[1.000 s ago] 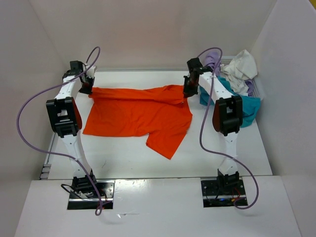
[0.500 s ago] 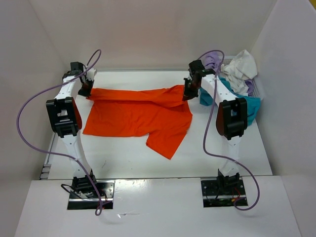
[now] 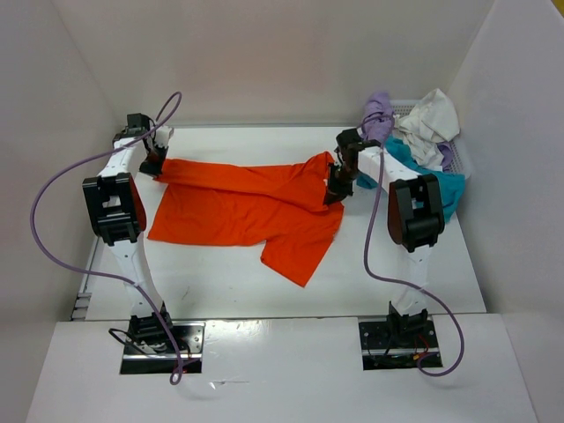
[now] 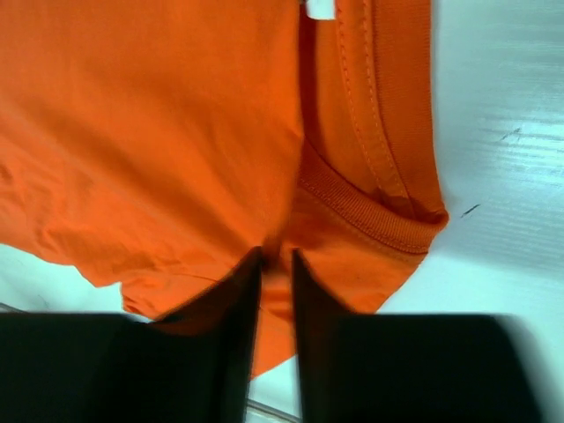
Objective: Fold and stack the t-shirts
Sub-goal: Fold the flattened tshirt in 1/3 of the way, then grap the side of the flattened tshirt closest away from the robot with both arms
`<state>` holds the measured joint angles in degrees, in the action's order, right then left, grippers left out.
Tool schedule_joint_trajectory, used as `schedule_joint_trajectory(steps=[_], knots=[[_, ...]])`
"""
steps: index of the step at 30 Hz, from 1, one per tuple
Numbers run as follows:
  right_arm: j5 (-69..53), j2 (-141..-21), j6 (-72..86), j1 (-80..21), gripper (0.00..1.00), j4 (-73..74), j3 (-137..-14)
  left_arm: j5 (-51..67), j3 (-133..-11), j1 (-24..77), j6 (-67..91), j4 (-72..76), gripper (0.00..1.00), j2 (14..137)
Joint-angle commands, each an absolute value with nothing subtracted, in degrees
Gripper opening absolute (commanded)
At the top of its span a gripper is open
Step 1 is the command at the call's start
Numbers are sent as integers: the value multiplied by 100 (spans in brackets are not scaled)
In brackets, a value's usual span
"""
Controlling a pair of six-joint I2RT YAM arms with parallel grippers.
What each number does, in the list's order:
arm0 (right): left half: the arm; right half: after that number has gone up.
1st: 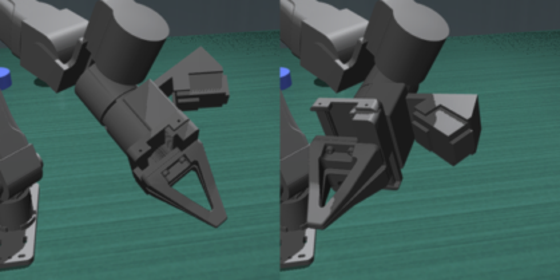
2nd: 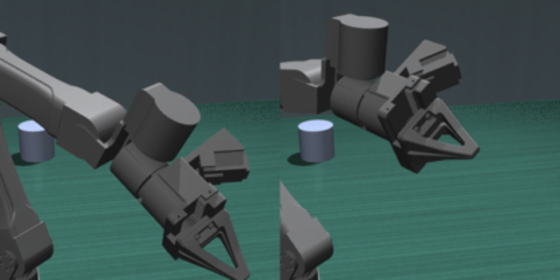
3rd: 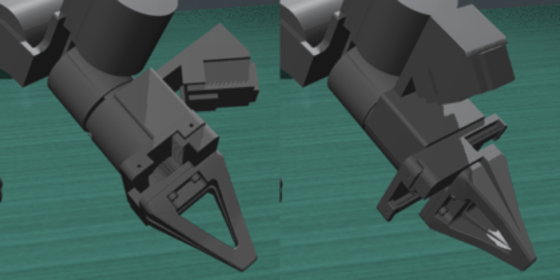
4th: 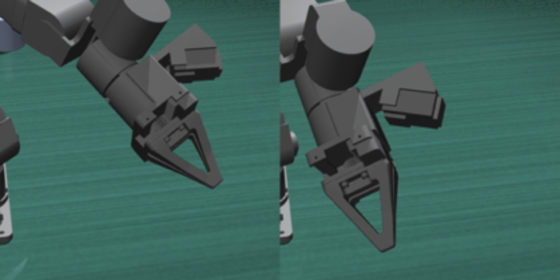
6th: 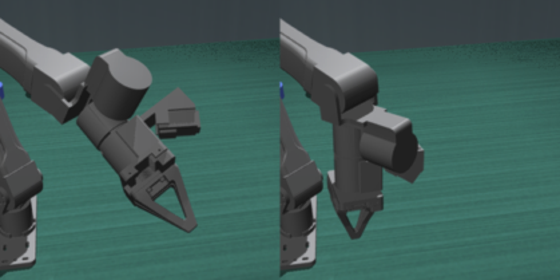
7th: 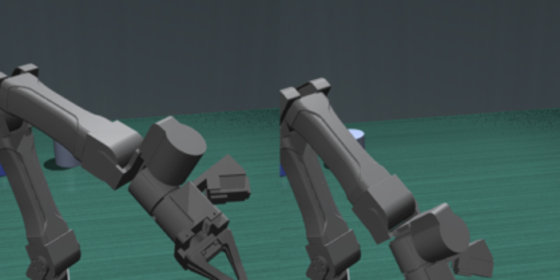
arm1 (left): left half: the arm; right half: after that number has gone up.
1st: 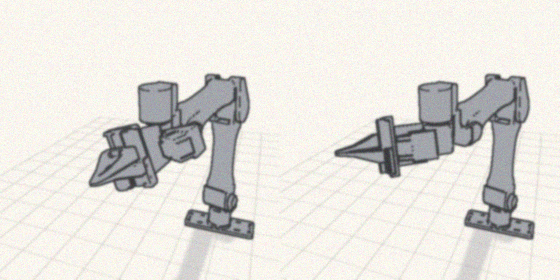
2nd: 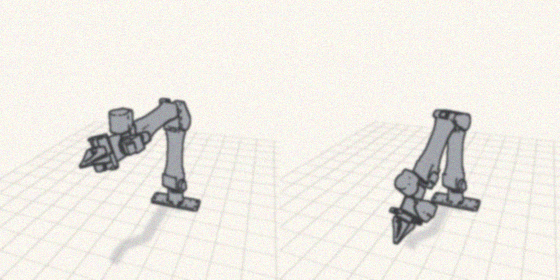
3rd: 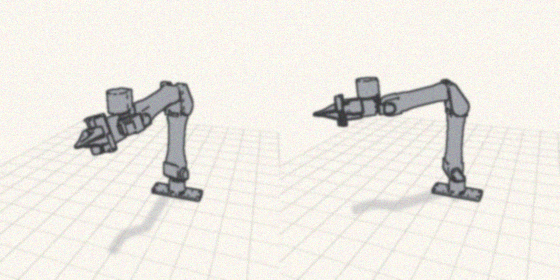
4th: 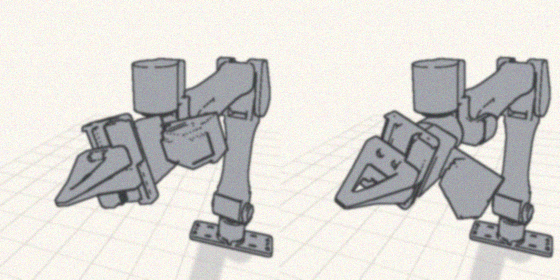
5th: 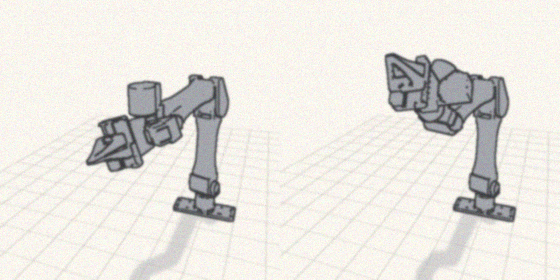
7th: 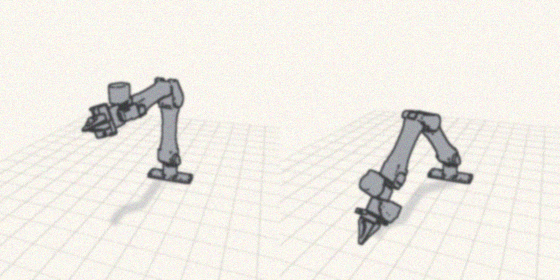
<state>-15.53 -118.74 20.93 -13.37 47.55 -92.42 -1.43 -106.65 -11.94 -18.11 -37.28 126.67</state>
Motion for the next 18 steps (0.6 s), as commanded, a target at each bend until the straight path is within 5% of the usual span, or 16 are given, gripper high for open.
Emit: schedule_joint_trajectory(steps=[1, 2, 3, 4, 8, 18], knots=[[-1670, -11470, 2180, -1371, 29, 4509, -9220, -237, -10609, -1248, -1916, -3630, 9, 12718], [-1670, -11470, 2180, -1371, 43, 4509, -9220, -237, -10608, -1248, -1916, -3630, 18, 12718], [-1618, -11470, 2180, -1371, 46, 4509, -9220, -237, -10556, -1248, -1916, -3630, 28, 12648], [-1530, -11470, 2180, -1371, 48, 4509, -9220, -237, -10556, -1248, -1916, -3630, 49, 12647], [-1091, -11066, 2294, -1371, 48, 4456, -8974, -237, -10074, -1318, -1916, -3630, 74, 12079], [-509, -9914, 3049, -1423, 53, 4298, -7271, 97, -7842, -1538, -2109, -3876, 70, 10820]])
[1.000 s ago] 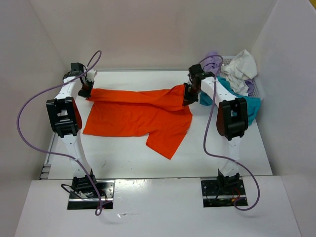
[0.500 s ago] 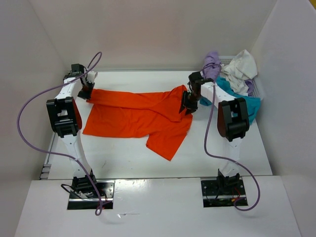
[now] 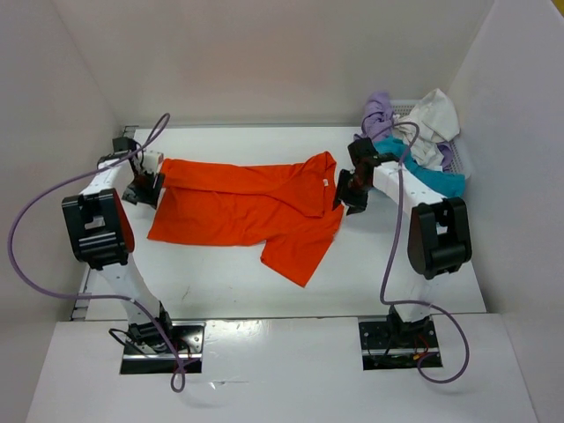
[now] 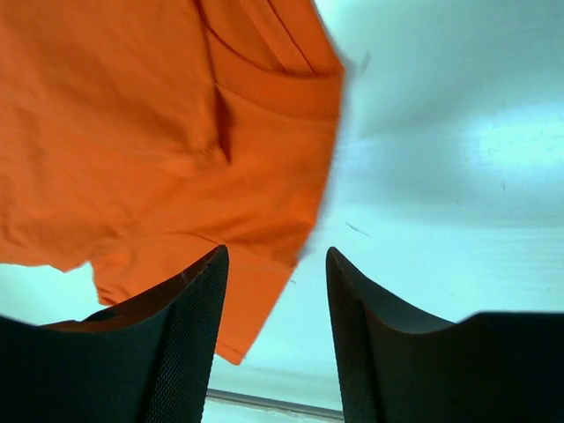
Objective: Fold and stack the t-shirts
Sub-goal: Grap the side of the flattened tshirt closest away from the robot with both arms
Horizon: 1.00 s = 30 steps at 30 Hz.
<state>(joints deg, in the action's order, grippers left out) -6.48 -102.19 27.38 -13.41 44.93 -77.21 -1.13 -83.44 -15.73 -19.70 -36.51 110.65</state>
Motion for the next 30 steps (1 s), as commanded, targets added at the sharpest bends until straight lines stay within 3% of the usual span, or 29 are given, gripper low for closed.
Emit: schedule_joint_trajectory(steps=[1, 9, 12, 13, 17, 18, 20, 23, 24, 30], knots=[[-562, -9836, 3050, -1424, 54, 4298, -7121, 97, -7683, -1538, -2109, -3876, 70, 10819], [-1326, -9642, 3813, -2643, 62, 3858, -6170, 149, -7128, -1538, -1995, -3762, 70, 10740], [-1397, -9642, 3981, -2812, 62, 3648, -5881, 89, -7075, -1538, -1942, -3710, 65, 10854], [-1554, -9642, 4034, -2882, 62, 3569, -5819, 88, -7075, -1538, -1942, -3709, 62, 10854], [-1617, -9711, 4192, -3102, 62, 3428, -5766, 219, -7014, -1538, -1942, -3771, 27, 10978], [-1539, -9712, 4192, -3103, 59, 3376, -5766, 220, -7014, -1538, -1890, -3771, 13, 10978], [-1477, -9861, 4192, -3155, 53, 3305, -5634, 290, -6961, -1538, -1890, -3771, 3, 10925], [-1477, -9993, 4192, -3155, 20, 3164, -5493, 290, -6891, -1538, -1890, -3831, 0, 10732], [-1477, -9993, 4192, -3155, 0, 3164, -5493, 290, -6891, -1538, -1890, -3910, 0, 10653], [-984, -9292, 4245, -3042, 0, 3612, -5283, -377, -6504, -1661, -2276, -4393, 0, 9696]])
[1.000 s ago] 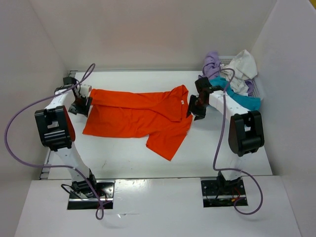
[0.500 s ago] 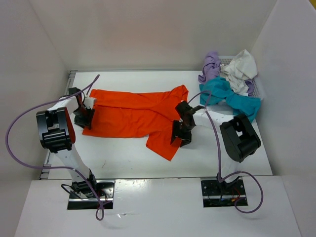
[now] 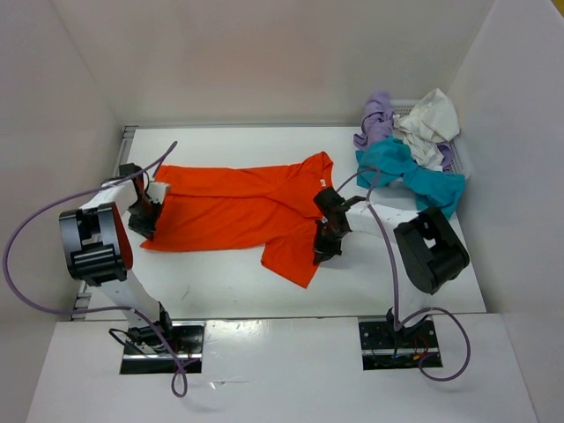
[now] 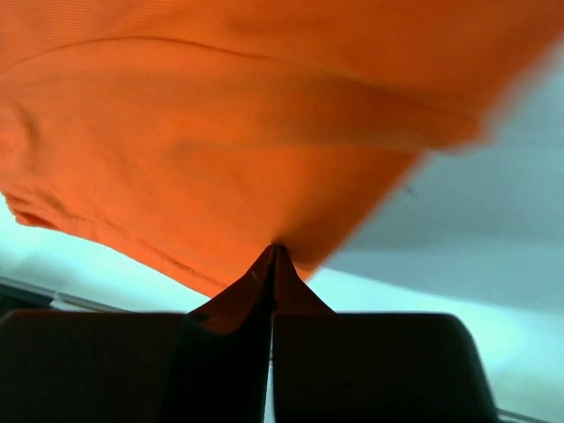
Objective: Fold and stack the t-shirts
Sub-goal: Grap the side of the flattened tshirt closest away from the robot with both arms
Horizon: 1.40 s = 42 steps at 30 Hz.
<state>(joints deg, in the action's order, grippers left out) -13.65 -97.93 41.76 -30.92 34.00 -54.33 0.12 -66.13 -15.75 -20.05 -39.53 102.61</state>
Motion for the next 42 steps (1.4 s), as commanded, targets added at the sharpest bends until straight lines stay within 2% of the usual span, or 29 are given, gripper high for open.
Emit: schedule_joint_trajectory(steps=[1, 5, 6, 7, 8, 11, 13, 15, 19, 20, 23, 26, 29, 30, 31, 32, 34, 35, 36, 42], knots=[[-906, -9220, 4245, -3041, 0, 3725, -5282, -378, -6452, -1661, -2337, -4455, 0, 9503], [-1054, -9158, 4131, -3041, 0, 3779, -5221, -264, -6110, -1661, -2338, -4623, 0, 9325], [-1116, -9158, 4131, -3041, 4, 3779, -5221, -264, -6056, -1661, -2338, -4623, 0, 9325], [-1116, -9158, 4131, -3119, 14, 3779, -5221, -264, -6056, -1661, -2286, -4623, 0, 9325], [-1116, -9158, 4131, -3172, 37, 3840, -5221, -264, -5986, -1661, -2285, -4623, 1, 9386], [-1116, -9105, 4262, -3462, 50, 3841, -5221, -264, -5863, -1661, -2285, -4623, 7, 9387], [-1116, -9105, 4429, -3707, 50, 3841, -5160, -316, -5810, -1661, -2285, -4570, 13, 9335], [-1186, -9105, 4604, -3910, 52, 3701, -5072, -369, -5748, -1661, -2285, -4500, 25, 9334], [-1371, -9237, 4790, -4182, 54, 3437, -4983, -369, -5625, -1661, -2285, -4438, 31, 9334], [-1371, -9316, 4790, -4236, 54, 3437, -5036, -369, -5625, -1661, -2285, -4438, 37, 9334], [-1310, -9378, 4843, -4307, 54, 3437, -4914, -316, -5573, -1661, -2285, -4438, 45, 9334], [-1362, -9378, 4896, -4307, 52, 3226, -4702, -203, -5520, -1661, -2285, -4386, 48, 9386], [-1310, -9544, 4826, -4307, 30, 3146, -4973, -26, -5520, -1661, -2224, -4386, 48, 9457], [-1310, -9606, 4764, -4307, 14, 3146, -5036, 52, -5520, -1661, -2224, -4386, 47, 9518], [-1310, -9606, 4764, -4307, 5, 3146, -5088, 53, -5520, -1661, -2224, -4386, 39, 9519], [-1249, -9667, 4711, -4307, 0, 3146, -5141, 53, -5580, -1661, -2171, -4386, 31, 9571], [-1187, -9668, 4711, -4307, 0, 3199, -5142, 53, -5581, -1661, -2171, -4386, 16, 9571], [-1100, -9555, 4711, -4228, 0, 3286, -5142, 105, -5581, -1661, -2171, -4386, 4, 9571], [-994, -9354, 4650, -4114, 0, 3348, -5142, 105, -5633, -1661, -2171, -4386, 0, 9571], [-563, -8307, 4228, -3517, 0, 4341, -5264, -157, -5634, -1661, -2285, -4280, 0, 9150]])
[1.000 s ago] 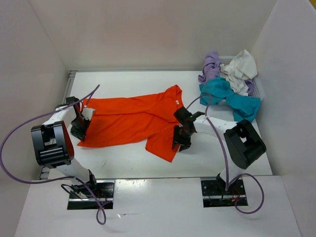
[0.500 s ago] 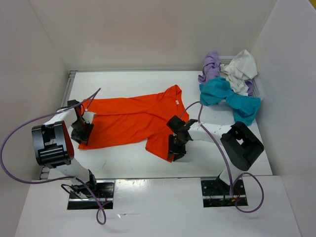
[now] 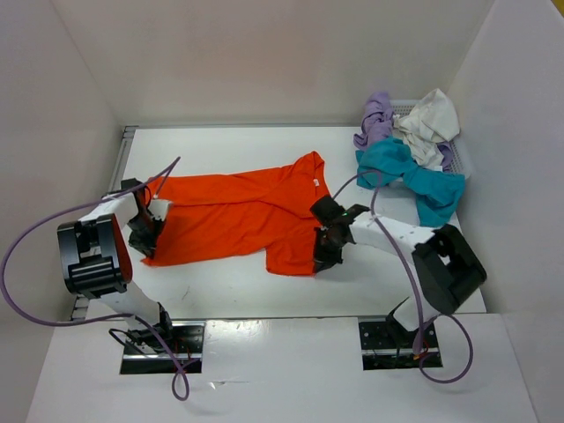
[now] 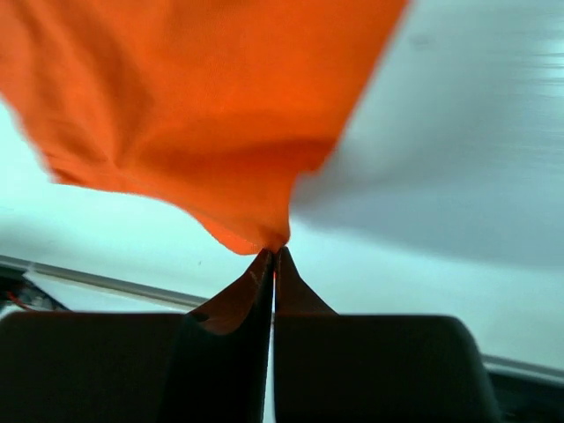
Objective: Fold and stack the t-shirts
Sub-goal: Grap the side of the flattened tshirt closest away from the robot with both arms, then fold the other side of the tshirt into a rectangle
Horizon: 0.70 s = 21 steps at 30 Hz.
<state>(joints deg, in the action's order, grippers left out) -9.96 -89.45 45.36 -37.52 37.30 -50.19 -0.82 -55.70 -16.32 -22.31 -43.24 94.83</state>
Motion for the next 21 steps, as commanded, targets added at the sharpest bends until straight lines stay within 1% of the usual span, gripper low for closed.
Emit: schedule_joint_trajectory(steps=[1, 5, 10, 12, 16, 21], knots=[[-563, -8097, 4149, -3455, 0, 4455, -5395, -158, -5686, -1661, -2285, -4280, 0, 9080], [-422, -8033, 3789, -3384, 0, 4947, -5931, -158, -6020, -1661, -2285, -4403, 0, 8921], [-360, -8314, 3297, -2981, 0, 5001, -6660, -105, -6450, -1661, -2285, -4456, 0, 8912], [-360, -8551, 3007, -2699, 0, 4922, -6872, -105, -6696, -1661, -2285, -4508, 0, 8964], [-229, -9174, 2444, -2444, 0, 4922, -7812, -105, -7127, -1661, -2285, -4509, 0, 9193], [-167, -10184, 1960, -2084, 0, 4711, -8708, -27, -7707, -1661, -2285, -4578, 0, 9850]])
